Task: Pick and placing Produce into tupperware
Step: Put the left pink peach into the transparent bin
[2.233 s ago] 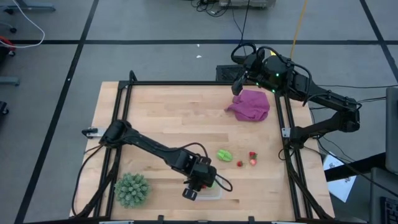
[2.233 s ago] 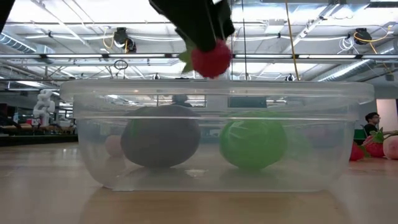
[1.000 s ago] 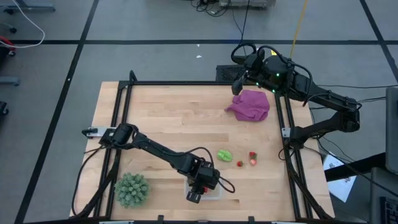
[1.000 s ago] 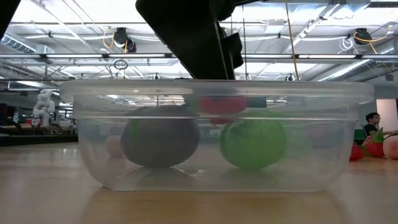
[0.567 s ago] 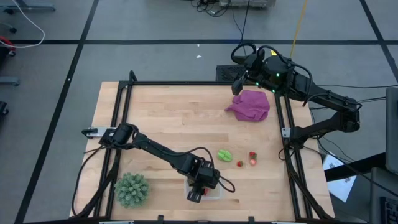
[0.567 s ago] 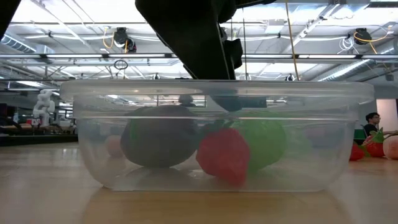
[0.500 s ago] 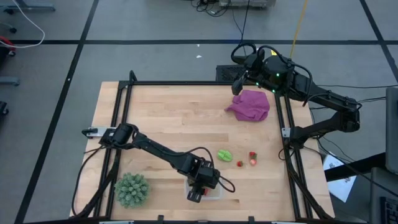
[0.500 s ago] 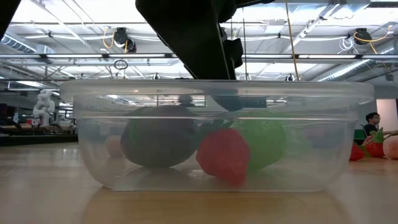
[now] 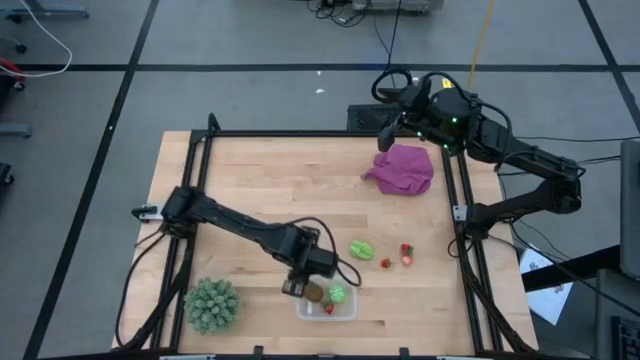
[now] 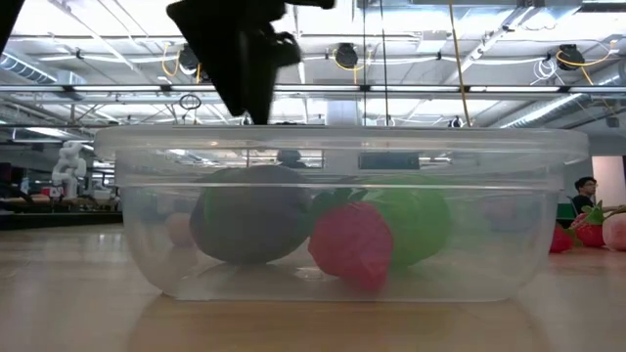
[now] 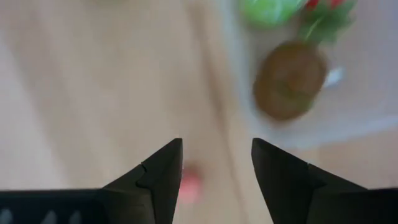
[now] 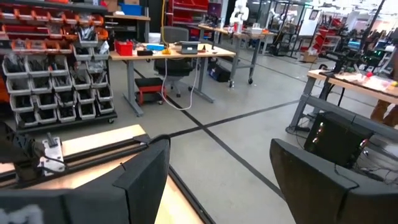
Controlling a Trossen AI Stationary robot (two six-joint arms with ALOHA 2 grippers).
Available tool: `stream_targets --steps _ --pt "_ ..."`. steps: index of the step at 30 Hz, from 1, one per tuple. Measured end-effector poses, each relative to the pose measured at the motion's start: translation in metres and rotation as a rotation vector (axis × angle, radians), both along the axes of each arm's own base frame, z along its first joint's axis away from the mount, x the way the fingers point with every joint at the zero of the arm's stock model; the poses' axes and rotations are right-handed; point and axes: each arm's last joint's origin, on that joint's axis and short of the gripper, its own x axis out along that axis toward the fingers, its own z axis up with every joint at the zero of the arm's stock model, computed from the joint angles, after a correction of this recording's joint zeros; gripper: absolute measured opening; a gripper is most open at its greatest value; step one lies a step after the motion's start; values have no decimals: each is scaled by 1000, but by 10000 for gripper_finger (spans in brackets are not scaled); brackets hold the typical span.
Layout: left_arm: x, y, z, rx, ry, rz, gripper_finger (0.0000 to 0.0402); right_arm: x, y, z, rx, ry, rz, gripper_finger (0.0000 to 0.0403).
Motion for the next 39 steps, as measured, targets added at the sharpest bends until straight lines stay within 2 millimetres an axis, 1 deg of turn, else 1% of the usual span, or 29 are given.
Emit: stream_targets --steps 2,5,7,12,15,22,36,39 --pt "-7 7 2 52 54 47 197 -3 1 1 18 -12 -3 267" --pt "-10 16 -6 86 103 106 198 -8 2 1 33 -5 -4 267" --pt "-13 21 -16 90 134 128 198 -11 3 2 35 -1 -4 267" --pt "-26 32 -49 91 243 189 198 -13 4 2 32 8 -4 267" --pt "-30 36 -60 99 269 222 197 -13 4 2 17 19 -1 267" --pt "-24 30 -68 37 197 172 194 -13 4 2 16 21 -1 267" --pt "-34 32 -90 7 225 163 191 -13 4 2 18 20 -2 267" --pt "-33 32 -90 4 217 161 190 -13 4 2 18 20 -2 267"
